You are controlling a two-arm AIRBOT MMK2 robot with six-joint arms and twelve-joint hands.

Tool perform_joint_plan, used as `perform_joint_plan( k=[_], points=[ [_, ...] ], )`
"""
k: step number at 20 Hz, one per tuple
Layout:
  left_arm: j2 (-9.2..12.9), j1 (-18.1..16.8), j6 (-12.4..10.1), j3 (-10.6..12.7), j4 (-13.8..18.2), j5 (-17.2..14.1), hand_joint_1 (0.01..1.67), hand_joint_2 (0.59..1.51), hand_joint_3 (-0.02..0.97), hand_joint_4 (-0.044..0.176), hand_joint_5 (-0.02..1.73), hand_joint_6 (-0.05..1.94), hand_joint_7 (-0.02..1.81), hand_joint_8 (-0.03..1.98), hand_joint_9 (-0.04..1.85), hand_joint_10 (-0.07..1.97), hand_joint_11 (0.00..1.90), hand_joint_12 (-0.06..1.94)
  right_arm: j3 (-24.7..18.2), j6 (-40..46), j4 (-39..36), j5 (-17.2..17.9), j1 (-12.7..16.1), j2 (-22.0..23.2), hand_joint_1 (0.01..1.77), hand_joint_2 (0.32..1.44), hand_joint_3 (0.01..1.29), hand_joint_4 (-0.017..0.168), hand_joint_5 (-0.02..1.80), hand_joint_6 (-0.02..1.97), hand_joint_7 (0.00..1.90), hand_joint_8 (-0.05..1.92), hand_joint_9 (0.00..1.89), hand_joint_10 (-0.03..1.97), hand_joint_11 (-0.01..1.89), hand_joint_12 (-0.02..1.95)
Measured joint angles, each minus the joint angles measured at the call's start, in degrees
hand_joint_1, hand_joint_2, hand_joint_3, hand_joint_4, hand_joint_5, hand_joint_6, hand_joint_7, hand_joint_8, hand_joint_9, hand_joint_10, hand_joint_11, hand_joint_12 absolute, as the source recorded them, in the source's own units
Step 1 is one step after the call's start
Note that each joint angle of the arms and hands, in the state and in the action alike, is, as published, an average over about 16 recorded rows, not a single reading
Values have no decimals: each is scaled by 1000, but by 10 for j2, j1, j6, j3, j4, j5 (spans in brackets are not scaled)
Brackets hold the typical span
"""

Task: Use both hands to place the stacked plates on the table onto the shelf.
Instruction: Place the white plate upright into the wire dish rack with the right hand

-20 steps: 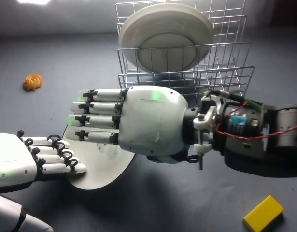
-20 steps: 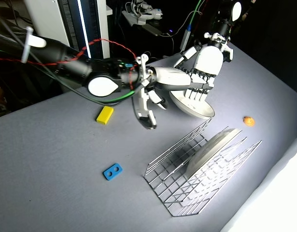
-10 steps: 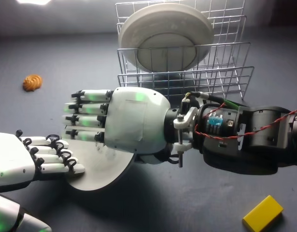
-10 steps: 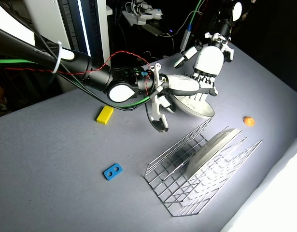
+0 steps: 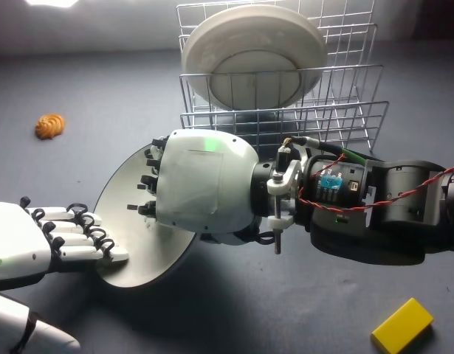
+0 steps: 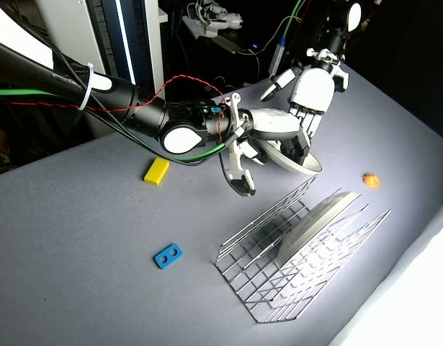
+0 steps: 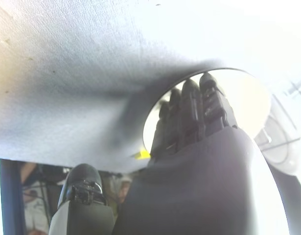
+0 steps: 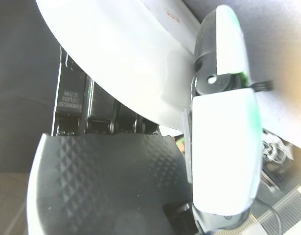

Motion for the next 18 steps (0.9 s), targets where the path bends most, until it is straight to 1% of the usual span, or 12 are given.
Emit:
perform_joint_plan(
  k=[3, 6, 9, 12, 18],
  points=[
    [7, -16, 0, 6, -11, -2, 23, 1096, 17, -3, 180, -15, 193, -8, 172, -6, 13, 233, -5, 0, 0, 4, 0, 5, 1098, 951, 12, 5, 932, 419, 1112, 413, 1238, 12, 898, 721],
    [16, -35, 0, 13, -21, -5, 23, 1096, 18, 0, 199, -8, 210, -6, 181, -2, 14, 268, -15, 0, 0, 7, 0, 15, 1110, 947, 12, 10, 937, 505, 1130, 542, 1270, 3, 940, 707],
    [26, -59, 0, 23, -28, -9, 23, 1095, 18, 2, 216, -1, 224, -4, 190, 2, 14, 297, -34, 3, 0, 9, 0, 32, 1124, 947, 12, 13, 946, 572, 1141, 641, 1269, 2, 943, 687],
    [37, -82, 0, 32, -30, -12, 23, 1094, 18, 2, 227, 6, 234, -3, 199, 5, 14, 318, -61, 9, 1, 12, 0, 58, 1140, 948, 12, 15, 959, 636, 1151, 704, 1258, 2, 941, 669],
    [56, -123, 2, 42, -16, -20, 23, 1091, 19, 3, 224, 5, 236, -3, 205, 7, 15, 318, -137, 33, -1, 13, 9, 135, 1170, 948, 12, 22, 996, 777, 1153, 711, 1243, 6, 943, 636]
  ],
)
